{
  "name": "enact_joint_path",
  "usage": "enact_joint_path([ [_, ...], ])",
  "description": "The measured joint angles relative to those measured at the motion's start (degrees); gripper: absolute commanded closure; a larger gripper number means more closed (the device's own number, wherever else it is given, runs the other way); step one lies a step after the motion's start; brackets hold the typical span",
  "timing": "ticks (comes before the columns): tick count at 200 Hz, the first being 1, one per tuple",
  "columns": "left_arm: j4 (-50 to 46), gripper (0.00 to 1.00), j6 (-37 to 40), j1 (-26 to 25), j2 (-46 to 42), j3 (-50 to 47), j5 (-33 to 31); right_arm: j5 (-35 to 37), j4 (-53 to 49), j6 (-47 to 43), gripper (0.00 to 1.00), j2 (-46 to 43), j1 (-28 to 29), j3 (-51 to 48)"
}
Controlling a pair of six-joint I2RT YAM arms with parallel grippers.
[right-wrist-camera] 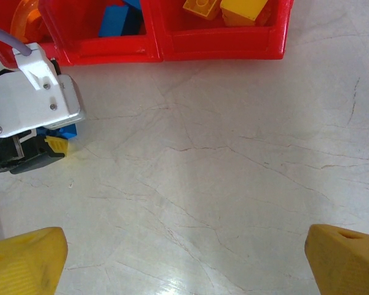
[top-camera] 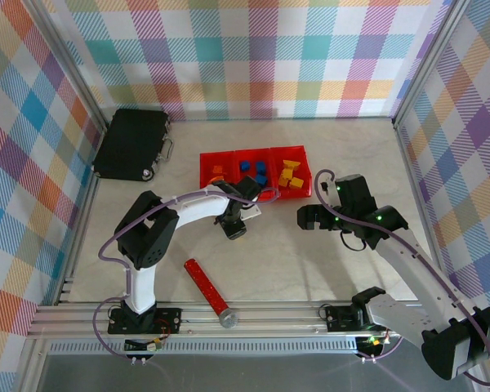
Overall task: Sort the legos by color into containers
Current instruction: Pick up the lego from the center of the table.
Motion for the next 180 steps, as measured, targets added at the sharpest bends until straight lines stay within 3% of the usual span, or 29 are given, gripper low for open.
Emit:
enact_joint_path([
  [48,-0.3,0.62,-1.9,0.0,0.0,0.0,1.3,0.0,0.0,0.0,0.01,0.0,0.0,0.0],
  [87,-0.2,0.62,-4.5,0.0,-0.9,-0.4,1.3,0.0,0.0,0.0,0.01,0.0,0.0,0.0],
  [135,1.7,0.69,-9.2,0.1,-11.6,-0.4,5.2,0.0,0.0,0.0,0.01,0.0,0.0,0.0],
  [180,6.1,0.70,-14.1,0.8,-16.6,6.8,4.1,0.0,0.0,0.0,0.01,-0.2,0.0,0.0],
])
